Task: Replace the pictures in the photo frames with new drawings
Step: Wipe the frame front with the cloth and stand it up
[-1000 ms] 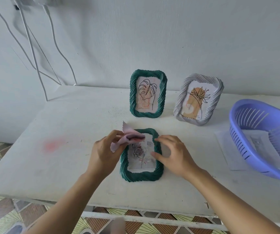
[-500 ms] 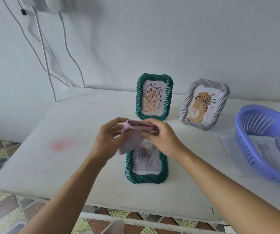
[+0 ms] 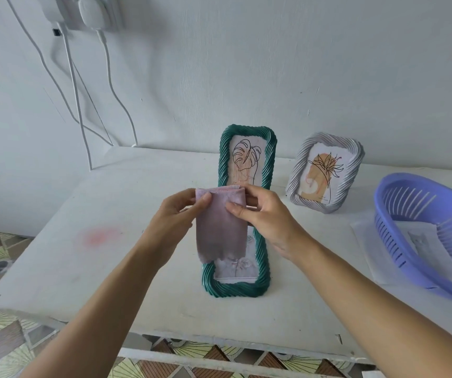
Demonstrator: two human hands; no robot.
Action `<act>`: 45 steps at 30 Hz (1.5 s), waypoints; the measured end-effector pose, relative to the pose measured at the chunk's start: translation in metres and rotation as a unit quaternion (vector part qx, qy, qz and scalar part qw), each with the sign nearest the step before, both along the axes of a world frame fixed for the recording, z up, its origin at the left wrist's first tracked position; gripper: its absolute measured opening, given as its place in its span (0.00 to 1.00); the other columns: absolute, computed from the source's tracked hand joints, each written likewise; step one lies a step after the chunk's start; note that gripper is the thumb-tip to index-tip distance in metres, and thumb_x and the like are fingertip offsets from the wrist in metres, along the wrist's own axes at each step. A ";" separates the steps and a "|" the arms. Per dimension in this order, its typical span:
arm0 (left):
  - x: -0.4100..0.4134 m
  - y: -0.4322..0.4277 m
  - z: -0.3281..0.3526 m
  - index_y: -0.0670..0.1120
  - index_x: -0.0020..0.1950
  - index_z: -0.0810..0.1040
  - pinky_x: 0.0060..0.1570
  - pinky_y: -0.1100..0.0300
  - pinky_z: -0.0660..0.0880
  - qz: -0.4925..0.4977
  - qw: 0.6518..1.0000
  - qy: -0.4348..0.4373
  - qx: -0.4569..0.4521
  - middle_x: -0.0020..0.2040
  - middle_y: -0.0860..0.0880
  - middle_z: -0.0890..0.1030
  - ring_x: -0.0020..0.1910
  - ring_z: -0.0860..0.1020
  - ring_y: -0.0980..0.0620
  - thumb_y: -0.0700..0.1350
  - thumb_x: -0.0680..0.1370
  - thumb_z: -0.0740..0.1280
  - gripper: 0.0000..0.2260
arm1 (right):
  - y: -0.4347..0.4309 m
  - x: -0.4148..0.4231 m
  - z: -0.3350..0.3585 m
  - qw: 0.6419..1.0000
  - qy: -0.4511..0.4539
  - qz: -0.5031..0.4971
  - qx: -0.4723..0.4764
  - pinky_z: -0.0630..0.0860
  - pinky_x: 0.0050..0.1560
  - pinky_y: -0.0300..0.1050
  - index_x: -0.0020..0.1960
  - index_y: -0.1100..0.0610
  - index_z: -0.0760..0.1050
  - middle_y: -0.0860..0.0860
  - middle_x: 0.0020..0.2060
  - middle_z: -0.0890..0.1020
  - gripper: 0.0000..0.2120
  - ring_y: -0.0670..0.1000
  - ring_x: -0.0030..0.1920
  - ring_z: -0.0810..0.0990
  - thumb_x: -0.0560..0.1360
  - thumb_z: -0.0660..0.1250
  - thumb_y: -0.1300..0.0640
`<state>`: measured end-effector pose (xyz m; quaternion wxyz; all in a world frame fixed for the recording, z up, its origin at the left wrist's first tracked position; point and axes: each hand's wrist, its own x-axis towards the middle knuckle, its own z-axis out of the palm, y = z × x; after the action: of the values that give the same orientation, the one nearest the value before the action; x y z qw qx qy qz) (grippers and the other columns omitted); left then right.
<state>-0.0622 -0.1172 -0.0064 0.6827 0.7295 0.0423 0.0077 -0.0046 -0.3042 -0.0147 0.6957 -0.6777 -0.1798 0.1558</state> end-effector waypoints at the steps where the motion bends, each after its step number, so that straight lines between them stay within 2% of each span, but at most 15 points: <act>1: -0.001 -0.001 0.003 0.44 0.57 0.83 0.45 0.68 0.73 -0.012 1.000 0.009 0.006 0.55 0.42 0.84 0.47 0.80 0.59 0.49 0.81 0.66 0.12 | -0.002 -0.001 0.000 1.000 0.006 -0.005 0.002 0.80 0.58 0.48 0.59 0.58 0.80 0.54 0.52 0.86 0.11 0.53 0.55 0.84 0.76 0.72 0.61; 4: 0.000 -0.002 0.005 0.40 0.55 0.81 0.37 0.76 0.70 -0.014 1.000 0.013 0.013 0.54 0.40 0.85 0.41 0.80 0.62 0.45 0.81 0.67 0.09 | -0.010 -0.005 -0.003 0.999 0.028 -0.009 0.013 0.78 0.61 0.50 0.58 0.59 0.79 0.56 0.53 0.85 0.14 0.55 0.57 0.83 0.74 0.74 0.59; 7: 0.001 -0.009 0.006 0.39 0.55 0.80 0.35 0.75 0.71 -0.010 1.000 0.020 -0.020 0.52 0.38 0.84 0.40 0.81 0.59 0.43 0.79 0.69 0.08 | -0.020 -0.008 -0.007 0.997 0.069 0.019 0.019 0.78 0.61 0.56 0.61 0.59 0.78 0.57 0.54 0.85 0.18 0.57 0.58 0.83 0.72 0.76 0.59; 11: -0.001 -0.016 0.005 0.44 0.56 0.75 0.37 0.73 0.72 -0.003 0.999 0.022 -0.035 0.46 0.42 0.85 0.39 0.81 0.57 0.43 0.79 0.69 0.08 | -0.031 -0.013 -0.016 0.997 0.070 -0.018 0.009 0.80 0.56 0.55 0.59 0.54 0.78 0.55 0.52 0.85 0.13 0.57 0.56 0.83 0.75 0.73 0.58; 14: 0.000 -0.004 -0.017 0.54 0.60 0.75 0.50 0.61 0.75 -0.003 0.979 -0.039 0.198 0.50 0.51 0.86 0.50 0.83 0.56 0.49 0.80 0.69 0.10 | -0.042 -0.014 -0.020 0.995 -0.006 -0.092 -0.027 0.78 0.46 0.41 0.54 0.52 0.79 0.50 0.49 0.85 0.09 0.48 0.50 0.84 0.75 0.74 0.58; 17: -0.010 0.014 -0.045 0.62 0.72 0.69 0.62 0.49 0.69 -0.048 0.860 -0.092 0.500 0.67 0.59 0.77 0.66 0.74 0.56 0.62 0.80 0.61 0.20 | -0.051 -0.010 -0.025 0.972 -0.141 -0.162 -0.091 0.77 0.42 0.36 0.53 0.52 0.79 0.45 0.45 0.84 0.08 0.45 0.44 0.82 0.75 0.73 0.60; 21: -0.028 0.023 -0.078 0.61 0.80 0.54 0.70 0.44 0.55 -0.147 0.781 -0.023 0.606 0.80 0.62 0.56 0.79 0.55 0.58 0.71 0.78 0.43 0.32 | -0.052 0.003 -0.037 0.893 -0.356 -0.189 -0.200 0.78 0.44 0.43 0.55 0.56 0.81 0.47 0.45 0.83 0.09 0.47 0.44 0.80 0.75 0.72 0.62; 24: -0.035 0.023 -0.092 0.59 0.81 0.50 0.72 0.45 0.53 -0.169 0.773 -0.008 0.611 0.80 0.64 0.48 0.80 0.48 0.60 0.72 0.77 0.39 0.35 | -0.044 0.009 -0.057 0.834 -0.441 -0.148 -0.298 0.79 0.47 0.48 0.59 0.56 0.80 0.50 0.48 0.81 0.15 0.50 0.46 0.79 0.73 0.73 0.64; 27: -0.038 0.021 -0.096 0.56 0.82 0.53 0.70 0.46 0.55 -0.165 0.779 -0.023 0.605 0.80 0.63 0.50 0.79 0.52 0.60 0.71 0.79 0.41 0.34 | -0.032 0.001 -0.080 0.797 -0.474 -0.086 -0.364 0.79 0.47 0.51 0.60 0.56 0.81 0.50 0.49 0.81 0.16 0.52 0.46 0.79 0.72 0.72 0.64; 31: -0.041 0.016 -0.099 0.54 0.81 0.59 0.69 0.46 0.58 -0.160 0.767 -0.036 0.621 0.80 0.60 0.55 0.78 0.57 0.58 0.68 0.81 0.42 0.32 | -0.034 -0.012 -0.097 0.795 -0.457 0.029 -0.399 0.74 0.62 0.54 0.65 0.53 0.79 0.50 0.60 0.81 0.18 0.52 0.62 0.76 0.75 0.71 0.54; 34: -0.042 0.016 -0.098 0.53 0.79 0.64 0.66 0.47 0.60 -0.153 0.763 -0.035 0.627 0.79 0.58 0.62 0.76 0.64 0.56 0.67 0.82 0.45 0.31 | -0.042 -0.014 -0.098 0.792 -0.435 0.073 -0.423 0.61 0.75 0.55 0.72 0.49 0.72 0.47 0.70 0.74 0.21 0.49 0.73 0.66 0.80 0.60 0.47; 36: -0.041 0.018 -0.098 0.53 0.77 0.67 0.63 0.47 0.61 -0.153 0.761 -0.040 0.629 0.77 0.58 0.66 0.73 0.68 0.54 0.66 0.82 0.47 0.29 | -0.047 -0.012 -0.096 0.792 -0.418 0.081 -0.438 0.51 0.78 0.58 0.74 0.47 0.69 0.45 0.74 0.70 0.22 0.48 0.77 0.59 0.82 0.55 0.45; 38: -0.042 0.018 -0.099 0.53 0.78 0.66 0.63 0.47 0.60 -0.159 0.758 -0.042 0.631 0.78 0.58 0.64 0.73 0.68 0.54 0.65 0.83 0.46 0.28 | -0.047 -0.010 -0.096 0.794 -0.403 0.090 -0.446 0.52 0.78 0.58 0.75 0.46 0.66 0.46 0.76 0.67 0.22 0.48 0.78 0.57 0.83 0.53 0.44; 41: -0.045 0.016 -0.101 0.55 0.81 0.57 0.66 0.45 0.57 -0.164 0.753 -0.031 0.637 0.81 0.59 0.54 0.77 0.59 0.55 0.64 0.83 0.42 0.28 | -0.044 -0.010 -0.100 0.787 -0.418 0.080 -0.447 0.64 0.73 0.54 0.73 0.46 0.69 0.48 0.74 0.70 0.20 0.51 0.75 0.63 0.83 0.53 0.46; 45: -0.046 0.016 -0.100 0.55 0.82 0.39 0.73 0.45 0.46 -0.194 0.751 -0.025 0.631 0.80 0.60 0.36 0.79 0.34 0.57 0.66 0.79 0.28 0.33 | -0.043 -0.009 -0.103 0.780 -0.429 0.069 -0.451 0.68 0.68 0.55 0.72 0.46 0.70 0.48 0.72 0.73 0.19 0.51 0.72 0.68 0.82 0.59 0.51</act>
<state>-0.1079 -0.1017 -0.1063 0.0549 0.9864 -0.1319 -0.0813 -0.0131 -0.3475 -0.1177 0.1492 -0.8965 -0.4151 -0.0404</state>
